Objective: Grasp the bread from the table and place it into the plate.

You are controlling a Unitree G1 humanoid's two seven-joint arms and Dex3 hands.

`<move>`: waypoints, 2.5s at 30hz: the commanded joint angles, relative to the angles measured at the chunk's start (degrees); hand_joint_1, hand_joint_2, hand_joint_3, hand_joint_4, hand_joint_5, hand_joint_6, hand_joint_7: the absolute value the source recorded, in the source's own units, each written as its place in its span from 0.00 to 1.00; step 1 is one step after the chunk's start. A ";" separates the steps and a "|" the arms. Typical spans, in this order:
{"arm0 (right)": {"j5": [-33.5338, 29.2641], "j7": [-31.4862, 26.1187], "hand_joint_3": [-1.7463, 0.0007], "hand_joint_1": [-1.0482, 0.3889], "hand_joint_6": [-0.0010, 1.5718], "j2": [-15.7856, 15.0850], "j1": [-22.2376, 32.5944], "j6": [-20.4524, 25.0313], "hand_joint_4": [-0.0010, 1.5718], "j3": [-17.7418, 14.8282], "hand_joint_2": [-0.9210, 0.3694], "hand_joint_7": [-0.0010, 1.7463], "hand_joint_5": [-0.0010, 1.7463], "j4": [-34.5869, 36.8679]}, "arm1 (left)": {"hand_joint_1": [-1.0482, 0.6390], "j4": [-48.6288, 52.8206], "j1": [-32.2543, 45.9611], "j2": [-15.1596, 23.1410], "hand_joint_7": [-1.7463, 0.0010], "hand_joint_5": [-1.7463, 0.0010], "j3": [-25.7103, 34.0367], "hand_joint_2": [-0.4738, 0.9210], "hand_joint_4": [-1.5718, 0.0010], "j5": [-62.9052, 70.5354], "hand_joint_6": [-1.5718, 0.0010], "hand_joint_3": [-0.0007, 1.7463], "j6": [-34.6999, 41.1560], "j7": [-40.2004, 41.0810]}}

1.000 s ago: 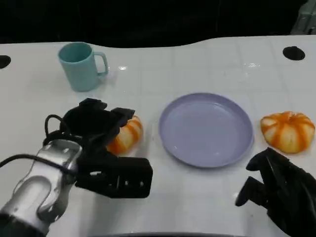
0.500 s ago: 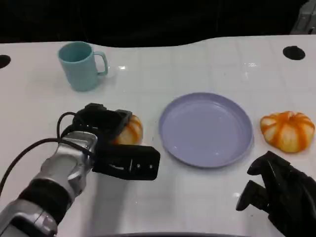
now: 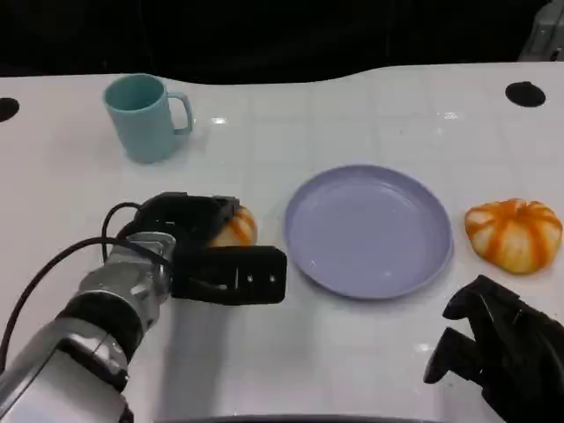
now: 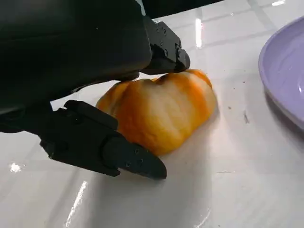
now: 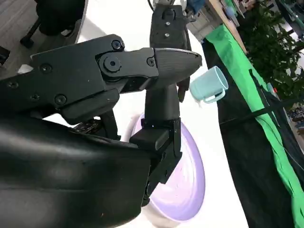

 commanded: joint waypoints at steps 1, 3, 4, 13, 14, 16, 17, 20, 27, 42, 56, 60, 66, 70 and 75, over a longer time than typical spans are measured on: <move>0.57 0.31 0.82 0.37 0.33 -0.58 0.38 -0.57 0.42 -0.66 0.00 0.93 1.00 -0.79 | 0.47 2.28 -0.55 0.20 0.95 0.41 0.22 1.00 0.49 -1.43 0.34 0.07 -2.00 1.93; 0.75 0.55 0.82 0.37 0.33 -0.60 0.47 -0.65 0.42 -0.71 0.00 0.93 1.00 -0.80 | 0.45 2.82 -0.44 0.12 0.94 0.24 -0.37 1.00 0.47 -1.08 0.23 0.05 -1.87 3.70; 0.89 0.64 0.82 0.37 0.33 -0.57 0.50 -0.68 0.42 -0.76 0.00 0.93 1.00 -0.80 | 0.45 2.97 -0.36 0.12 0.90 0.14 -0.55 1.00 0.50 -1.01 0.23 0.06 -1.95 4.45; 0.39 0.52 0.82 0.38 0.32 -0.81 0.35 -0.58 0.42 -0.62 0.00 0.93 1.00 -0.73 | 0.50 3.13 0.48 0.68 0.16 0.00 -0.54 0.98 0.50 -1.83 0.58 0.12 -4.11 12.66; 0.32 0.54 0.82 0.38 0.32 -0.85 0.34 -0.60 0.42 -0.59 0.00 0.93 1.00 -0.72 | 0.51 3.16 0.52 0.72 0.14 0.00 -0.57 0.98 0.48 -1.84 0.58 0.12 -4.48 13.47; 0.32 0.54 0.82 0.38 0.32 -0.83 0.17 -0.64 0.42 -0.61 0.00 0.93 1.00 -0.53 | 0.50 3.08 0.15 0.86 0.25 0.00 -0.48 0.99 0.47 -1.97 0.56 0.12 -5.21 14.36; 0.33 0.57 0.81 0.38 0.32 -0.84 0.11 -0.66 0.41 -0.62 0.00 0.93 1.00 -0.46 | 0.50 3.04 -0.05 0.88 0.32 0.00 -0.50 1.00 0.47 -1.94 0.54 0.12 -5.29 14.81; 0.59 0.63 0.81 0.38 0.32 -0.75 0.03 -0.58 0.41 -0.77 0.00 0.93 1.00 -0.26 | 0.51 2.85 -0.37 0.78 0.15 0.00 -0.04 0.99 0.46 -2.34 0.58 0.11 -5.83 16.56; 0.46 1.11 0.81 0.38 0.32 -1.10 -0.21 -0.88 0.42 -1.00 0.00 0.93 1.00 0.28 | 0.53 0.25 -2.92 -2.53 0.00 0.00 2.97 0.97 0.43 -4.56 0.64 0.15 -4.71 24.18; 0.28 0.95 0.80 0.38 0.32 -1.18 -0.14 -0.82 0.42 -0.66 0.00 0.94 1.00 0.28 | 0.50 -2.97 -8.33 -8.42 0.16 0.00 2.87 0.78 0.41 -4.99 0.55 0.38 -7.08 21.47; -0.31 0.73 0.80 0.39 0.32 -0.92 -0.03 -1.29 0.42 -0.09 0.00 0.94 1.00 0.20 | 0.47 -2.10 -10.58 -13.89 0.63 0.00 -0.17 0.76 0.39 -3.77 0.40 0.45 -7.79 15.32; -0.48 0.92 0.79 0.40 0.32 -0.95 0.16 -1.67 0.42 0.17 0.00 0.94 1.00 0.07 | 0.50 -1.34 -11.06 -15.30 0.79 0.00 -1.02 0.82 0.42 -3.90 0.34 0.36 -6.14 11.41; -0.47 0.95 0.79 0.40 0.32 -0.88 0.35 -1.97 0.42 0.35 0.00 0.94 1.00 0.06 | 0.50 -0.35 -11.34 -16.41 0.84 0.00 -1.66 0.85 0.45 -4.07 0.38 0.35 -4.66 9.62; -0.26 0.81 0.79 0.39 0.32 -0.85 0.50 -1.78 0.43 0.37 0.00 0.94 1.00 -0.09 | 0.50 0.13 -11.07 -16.91 0.86 0.00 -2.29 0.87 0.46 -3.50 0.35 0.31 -4.19 10.90; -0.51 1.18 0.79 0.40 0.32 -1.07 0.74 -2.45 0.42 0.52 0.00 0.93 1.00 0.04 | 0.49 1.41 -10.57 -18.39 0.59 0.00 -3.87 0.99 0.44 -2.02 0.39 0.06 -1.18 14.74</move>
